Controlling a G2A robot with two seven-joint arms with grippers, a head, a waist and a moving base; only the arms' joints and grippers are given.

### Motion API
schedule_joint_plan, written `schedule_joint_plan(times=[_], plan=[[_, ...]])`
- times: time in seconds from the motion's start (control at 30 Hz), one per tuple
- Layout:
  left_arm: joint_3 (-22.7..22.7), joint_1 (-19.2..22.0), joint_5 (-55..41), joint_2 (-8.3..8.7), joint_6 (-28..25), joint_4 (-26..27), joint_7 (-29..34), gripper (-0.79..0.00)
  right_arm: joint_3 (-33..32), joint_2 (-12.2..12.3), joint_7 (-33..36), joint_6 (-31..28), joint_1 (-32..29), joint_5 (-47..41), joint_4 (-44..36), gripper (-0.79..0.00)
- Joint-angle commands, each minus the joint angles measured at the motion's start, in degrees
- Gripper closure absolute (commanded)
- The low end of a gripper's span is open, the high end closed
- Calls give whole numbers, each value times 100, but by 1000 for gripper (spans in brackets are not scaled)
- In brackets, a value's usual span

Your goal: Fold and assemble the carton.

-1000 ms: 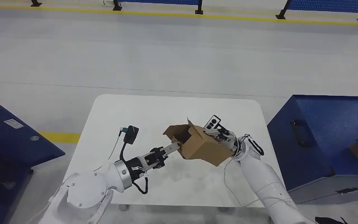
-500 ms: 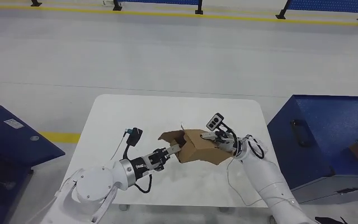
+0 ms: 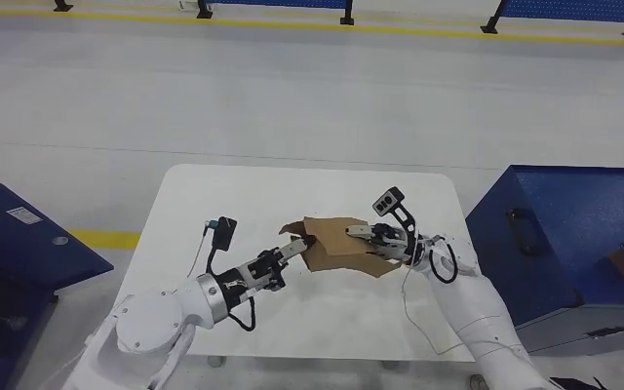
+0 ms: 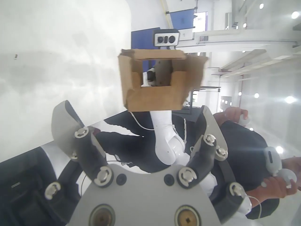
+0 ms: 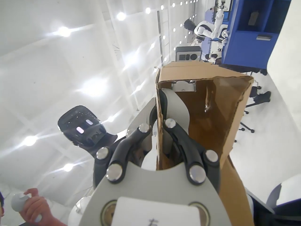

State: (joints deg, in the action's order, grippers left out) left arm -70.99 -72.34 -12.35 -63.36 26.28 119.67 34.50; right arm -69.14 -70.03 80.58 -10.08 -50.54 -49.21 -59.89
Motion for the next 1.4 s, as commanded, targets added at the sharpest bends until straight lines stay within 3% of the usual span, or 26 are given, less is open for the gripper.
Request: schedule_joint_plan(times=[0.0, 0.13, 0.3, 0.63, 0.73, 0.93, 1.1, 1.13, 1.37], plan=[[-10, -85, -2, 2, -125, 91, -39, -785, 10, 0, -20, -90, -19, 63, -19, 0], [141, -131, 593, 16, -232, 290, -256, -785, 56, -4, -50, -384, -95, 243, -126, 0], [549, -14, 1356, 0, 179, 275, -471, -785, 53, 4, -104, -551, -155, 389, -225, 0], [711, 356, 1289, -71, 622, -20, -532, -785, 64, 13, -138, -566, -220, 462, -363, 0], [695, 389, 1282, -76, 645, -52, -500, -588, 70, 12, -144, -553, -224, 446, -392, 0], [636, 356, 1288, -69, 603, -76, -418, -594, 32, 20, -102, -492, -249, 345, -436, 0], [614, 295, 1292, -72, 454, -40, -448, -496, 36, 23, -64, -449, -263, 332, -445, 0], [608, 277, 1298, -72, 425, -12, -464, -394, 38, 24, -61, -439, -264, 335, -441, 0], [543, 162, 1360, -66, 359, 145, -504, -400, 44, 33, -79, -411, -259, 415, -442, 0]])
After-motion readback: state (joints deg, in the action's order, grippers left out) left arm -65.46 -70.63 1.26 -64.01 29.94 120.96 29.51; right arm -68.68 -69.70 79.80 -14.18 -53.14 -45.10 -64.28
